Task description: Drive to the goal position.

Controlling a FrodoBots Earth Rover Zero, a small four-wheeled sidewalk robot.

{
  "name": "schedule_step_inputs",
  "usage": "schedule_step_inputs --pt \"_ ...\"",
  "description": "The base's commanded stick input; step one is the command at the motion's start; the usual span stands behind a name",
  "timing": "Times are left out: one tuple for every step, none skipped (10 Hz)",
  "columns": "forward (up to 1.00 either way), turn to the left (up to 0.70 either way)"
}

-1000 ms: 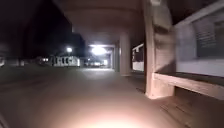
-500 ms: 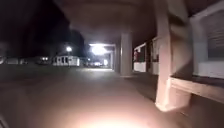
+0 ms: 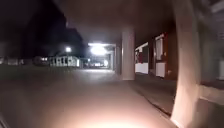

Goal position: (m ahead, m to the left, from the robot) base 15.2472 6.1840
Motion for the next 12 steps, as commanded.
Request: schedule_step_inputs --pt "1.00 0.00" --pt "1.00 0.00" --pt "1.00 0.04" --pt "1.00 0.14" --pt "1.00 0.15" --pt "1.00 0.16" --pt "1.00 0.16" --pt "1.00 0.16" --pt "1.00 0.18" --pt "1.00 0.19" --pt "1.00 0.19" --pt "1.00 0.19"
